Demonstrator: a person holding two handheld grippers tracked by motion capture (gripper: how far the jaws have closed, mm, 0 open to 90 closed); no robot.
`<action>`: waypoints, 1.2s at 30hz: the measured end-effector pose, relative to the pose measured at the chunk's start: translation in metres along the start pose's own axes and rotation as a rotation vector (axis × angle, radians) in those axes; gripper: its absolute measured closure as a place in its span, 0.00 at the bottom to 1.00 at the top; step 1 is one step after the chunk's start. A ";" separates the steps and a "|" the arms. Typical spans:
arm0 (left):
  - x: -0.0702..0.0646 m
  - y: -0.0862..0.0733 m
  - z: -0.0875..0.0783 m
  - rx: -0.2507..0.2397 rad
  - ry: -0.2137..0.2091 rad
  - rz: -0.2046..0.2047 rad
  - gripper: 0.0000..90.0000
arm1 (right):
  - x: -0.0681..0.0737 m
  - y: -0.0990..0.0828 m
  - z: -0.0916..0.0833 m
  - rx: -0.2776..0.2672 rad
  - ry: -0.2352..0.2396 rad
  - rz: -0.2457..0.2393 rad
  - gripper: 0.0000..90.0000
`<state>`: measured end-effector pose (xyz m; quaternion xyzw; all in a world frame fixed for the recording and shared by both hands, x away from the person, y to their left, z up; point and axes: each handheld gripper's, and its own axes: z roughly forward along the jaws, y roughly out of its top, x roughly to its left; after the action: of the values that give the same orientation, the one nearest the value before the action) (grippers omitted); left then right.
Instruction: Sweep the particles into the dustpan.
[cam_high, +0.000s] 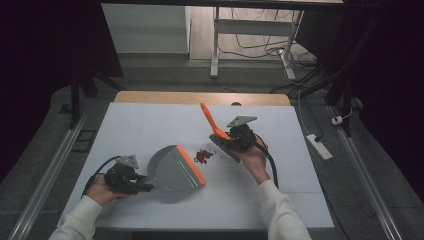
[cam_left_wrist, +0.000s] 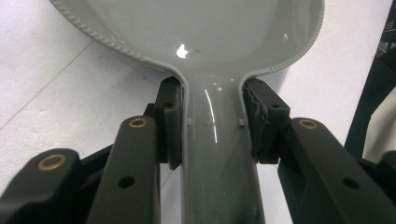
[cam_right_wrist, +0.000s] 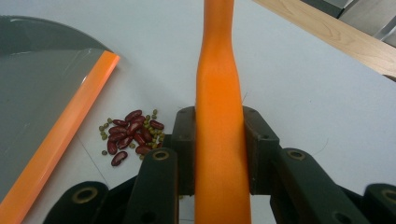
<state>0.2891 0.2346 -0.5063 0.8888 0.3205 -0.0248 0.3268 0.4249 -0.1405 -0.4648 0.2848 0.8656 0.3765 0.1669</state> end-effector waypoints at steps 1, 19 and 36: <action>0.000 0.000 0.000 0.002 -0.001 -0.002 0.69 | 0.000 0.000 0.001 -0.003 -0.001 -0.002 0.77; 0.000 0.002 0.005 0.013 -0.021 -0.005 0.69 | 0.007 0.002 0.018 0.037 -0.006 -0.025 0.77; 0.000 0.005 0.010 0.013 -0.031 -0.012 0.69 | 0.021 0.007 0.032 0.060 0.009 -0.072 0.78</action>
<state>0.2937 0.2263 -0.5114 0.8884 0.3206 -0.0427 0.3256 0.4271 -0.1055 -0.4828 0.2566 0.8869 0.3456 0.1676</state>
